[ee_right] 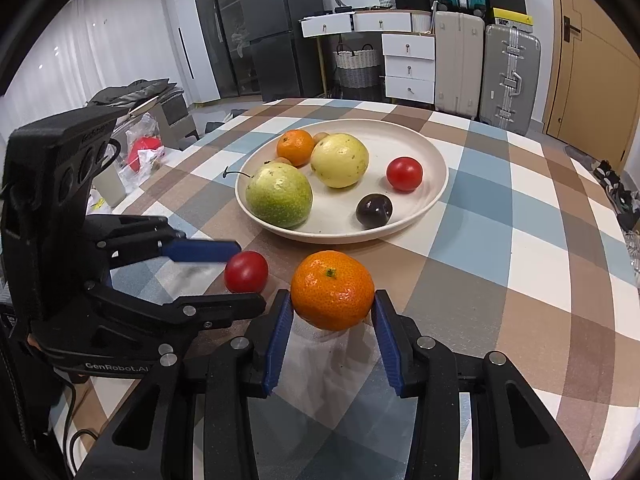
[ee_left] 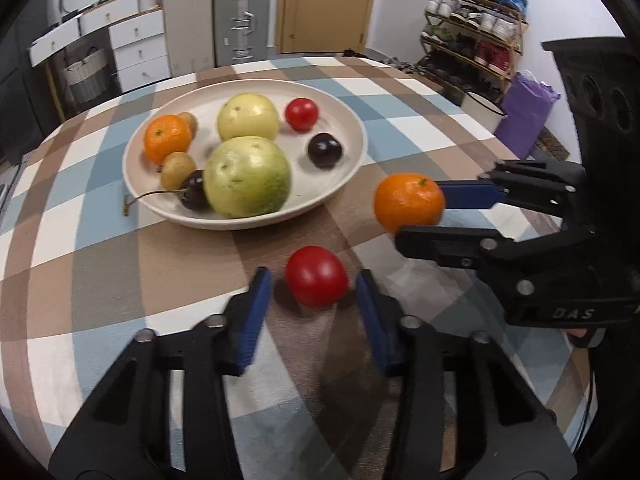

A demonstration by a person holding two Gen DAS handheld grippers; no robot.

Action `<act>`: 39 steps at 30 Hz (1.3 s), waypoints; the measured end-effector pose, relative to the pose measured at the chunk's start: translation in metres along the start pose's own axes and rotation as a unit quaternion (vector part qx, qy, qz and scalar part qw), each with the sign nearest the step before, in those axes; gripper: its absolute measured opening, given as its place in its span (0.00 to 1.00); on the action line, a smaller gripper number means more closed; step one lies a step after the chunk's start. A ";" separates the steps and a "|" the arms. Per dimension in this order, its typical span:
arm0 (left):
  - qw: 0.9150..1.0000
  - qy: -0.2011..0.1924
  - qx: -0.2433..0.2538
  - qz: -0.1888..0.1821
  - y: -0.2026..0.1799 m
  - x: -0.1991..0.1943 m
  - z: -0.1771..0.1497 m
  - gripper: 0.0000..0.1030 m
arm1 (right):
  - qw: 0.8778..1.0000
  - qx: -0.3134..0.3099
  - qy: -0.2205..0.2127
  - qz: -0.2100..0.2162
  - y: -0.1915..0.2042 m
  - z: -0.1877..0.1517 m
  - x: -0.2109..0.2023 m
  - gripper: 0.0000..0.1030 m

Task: Organize fruits
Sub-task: 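Grasp the orange with the right tool while the left tool grasps the red tomato, then lower the tomato into the plate and release while the right tool releases the orange there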

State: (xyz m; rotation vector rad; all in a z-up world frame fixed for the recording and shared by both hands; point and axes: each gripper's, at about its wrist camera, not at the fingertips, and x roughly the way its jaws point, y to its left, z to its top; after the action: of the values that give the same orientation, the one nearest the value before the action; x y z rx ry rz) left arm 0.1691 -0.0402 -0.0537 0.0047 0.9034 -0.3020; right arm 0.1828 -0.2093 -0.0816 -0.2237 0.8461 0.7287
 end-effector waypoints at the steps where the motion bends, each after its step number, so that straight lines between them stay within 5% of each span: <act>1: 1.000 0.000 0.002 -0.002 -0.001 0.000 0.000 0.27 | 1.000 0.001 0.000 0.000 0.000 0.000 0.000 0.40; 12: 1.000 -0.022 0.005 0.006 -0.003 -0.010 0.000 0.27 | 1.000 0.002 -0.011 -0.002 -0.001 0.001 -0.004 0.40; 21: 0.996 -0.078 -0.033 0.013 0.014 -0.042 0.009 0.27 | 0.998 0.021 -0.058 0.004 -0.009 0.009 -0.024 0.40; 39: 0.990 -0.127 -0.034 0.060 0.039 -0.065 0.067 0.27 | 0.998 0.024 -0.066 -0.005 -0.022 0.066 -0.030 0.40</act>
State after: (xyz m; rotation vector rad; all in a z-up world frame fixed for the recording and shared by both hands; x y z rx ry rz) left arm 0.1932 0.0054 0.0337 -0.0407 0.6569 -0.1550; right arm 0.2236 -0.2101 -0.0184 -0.1361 0.7352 0.7058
